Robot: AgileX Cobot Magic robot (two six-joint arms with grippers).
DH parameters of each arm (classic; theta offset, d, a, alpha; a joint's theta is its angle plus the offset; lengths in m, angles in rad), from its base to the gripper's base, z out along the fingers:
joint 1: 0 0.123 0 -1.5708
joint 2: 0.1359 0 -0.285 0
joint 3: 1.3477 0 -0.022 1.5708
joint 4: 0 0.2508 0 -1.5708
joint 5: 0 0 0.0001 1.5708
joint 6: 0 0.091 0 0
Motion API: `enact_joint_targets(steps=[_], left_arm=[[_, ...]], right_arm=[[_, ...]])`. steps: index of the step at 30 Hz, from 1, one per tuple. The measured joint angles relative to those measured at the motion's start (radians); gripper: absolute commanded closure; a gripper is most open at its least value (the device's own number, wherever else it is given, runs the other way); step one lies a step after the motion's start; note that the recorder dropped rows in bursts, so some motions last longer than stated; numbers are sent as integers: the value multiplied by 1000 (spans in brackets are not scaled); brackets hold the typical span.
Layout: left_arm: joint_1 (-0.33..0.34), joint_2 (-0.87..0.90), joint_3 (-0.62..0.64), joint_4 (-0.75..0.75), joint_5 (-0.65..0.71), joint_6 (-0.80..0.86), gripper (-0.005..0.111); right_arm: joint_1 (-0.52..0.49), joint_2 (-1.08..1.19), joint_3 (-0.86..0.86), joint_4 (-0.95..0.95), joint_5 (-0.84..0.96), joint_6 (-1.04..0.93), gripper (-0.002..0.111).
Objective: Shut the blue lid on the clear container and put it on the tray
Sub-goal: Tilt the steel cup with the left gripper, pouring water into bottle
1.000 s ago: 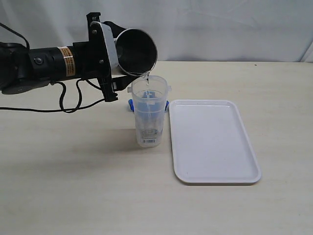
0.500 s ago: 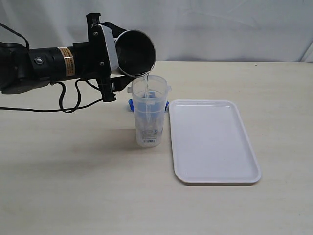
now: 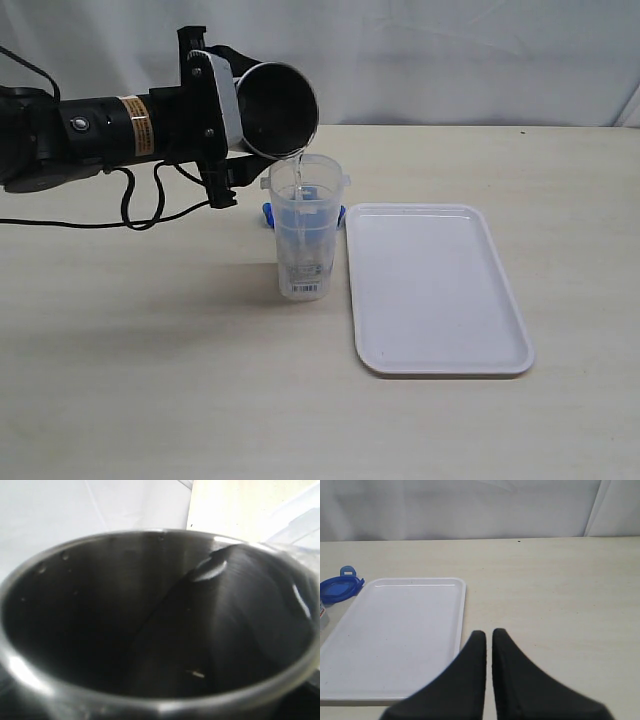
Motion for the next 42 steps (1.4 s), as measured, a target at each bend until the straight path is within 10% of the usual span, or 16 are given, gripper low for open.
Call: enact_joint_targets(steps=[42], left_arm=[[0,0,0,-9,8,90,107]], right_arm=[[0,0,0,0,0,0,104]])
